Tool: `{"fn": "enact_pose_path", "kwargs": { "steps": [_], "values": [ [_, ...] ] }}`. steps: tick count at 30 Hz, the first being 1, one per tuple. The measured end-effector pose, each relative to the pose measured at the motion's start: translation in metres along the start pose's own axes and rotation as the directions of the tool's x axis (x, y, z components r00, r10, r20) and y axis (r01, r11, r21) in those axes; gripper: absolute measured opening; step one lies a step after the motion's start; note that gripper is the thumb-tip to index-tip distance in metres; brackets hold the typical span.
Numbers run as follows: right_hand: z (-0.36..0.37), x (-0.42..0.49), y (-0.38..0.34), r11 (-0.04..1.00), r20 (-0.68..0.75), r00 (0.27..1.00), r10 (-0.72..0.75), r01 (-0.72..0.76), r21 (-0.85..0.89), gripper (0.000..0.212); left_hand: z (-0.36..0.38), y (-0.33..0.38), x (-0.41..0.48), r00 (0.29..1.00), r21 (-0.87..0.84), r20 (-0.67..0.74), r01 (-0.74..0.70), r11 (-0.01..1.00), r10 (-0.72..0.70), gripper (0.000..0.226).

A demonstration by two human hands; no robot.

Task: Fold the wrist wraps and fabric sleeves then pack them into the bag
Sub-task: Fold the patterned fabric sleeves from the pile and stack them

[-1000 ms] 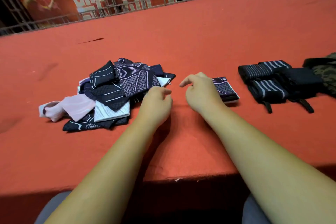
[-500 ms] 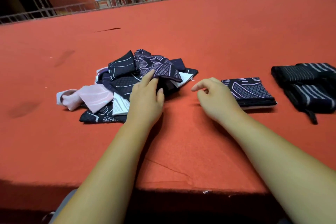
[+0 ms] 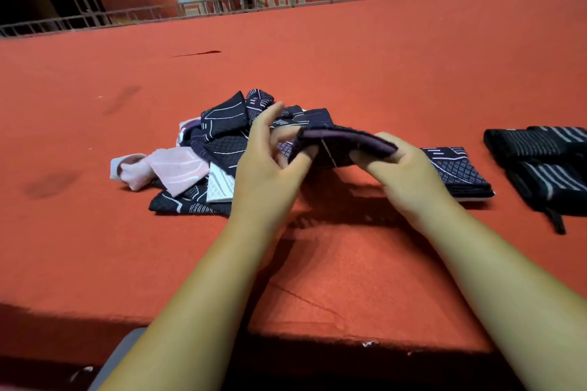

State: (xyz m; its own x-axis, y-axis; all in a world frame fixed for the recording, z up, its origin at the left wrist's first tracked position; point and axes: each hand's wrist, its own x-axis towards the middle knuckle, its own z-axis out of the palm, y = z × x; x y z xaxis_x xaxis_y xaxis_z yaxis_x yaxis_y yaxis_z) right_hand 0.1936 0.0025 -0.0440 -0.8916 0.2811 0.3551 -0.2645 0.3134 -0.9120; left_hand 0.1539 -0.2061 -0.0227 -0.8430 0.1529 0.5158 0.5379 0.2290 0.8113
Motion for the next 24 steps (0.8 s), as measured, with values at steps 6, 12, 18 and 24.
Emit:
{"fn": "enact_pose_path", "kwargs": {
  "steps": [6,12,18,24],
  "values": [
    [0.002,-0.001,-0.001,0.939,-0.099,0.977,0.187,-0.148,0.309,0.027,0.001,-0.024,0.001,0.937,-0.026,0.246,0.261,0.965,-0.246,0.016],
    [0.003,0.001,-0.005,0.904,-0.023,0.920,0.391,-0.379,0.197,0.057,0.014,-0.017,0.005,0.934,-0.188,0.047,0.358,0.915,-0.355,0.034],
    [0.000,-0.011,-0.006,0.989,0.083,0.991,0.105,-0.113,0.094,0.056,0.007,-0.010,0.006,0.942,-0.297,0.076,0.334,0.895,-0.326,0.039],
    [0.001,-0.014,-0.013,0.999,0.007,1.000,-0.015,0.015,-0.031,0.031,0.000,-0.010,0.004,0.978,0.060,0.199,0.054,0.997,-0.065,0.043]
  ]
}}
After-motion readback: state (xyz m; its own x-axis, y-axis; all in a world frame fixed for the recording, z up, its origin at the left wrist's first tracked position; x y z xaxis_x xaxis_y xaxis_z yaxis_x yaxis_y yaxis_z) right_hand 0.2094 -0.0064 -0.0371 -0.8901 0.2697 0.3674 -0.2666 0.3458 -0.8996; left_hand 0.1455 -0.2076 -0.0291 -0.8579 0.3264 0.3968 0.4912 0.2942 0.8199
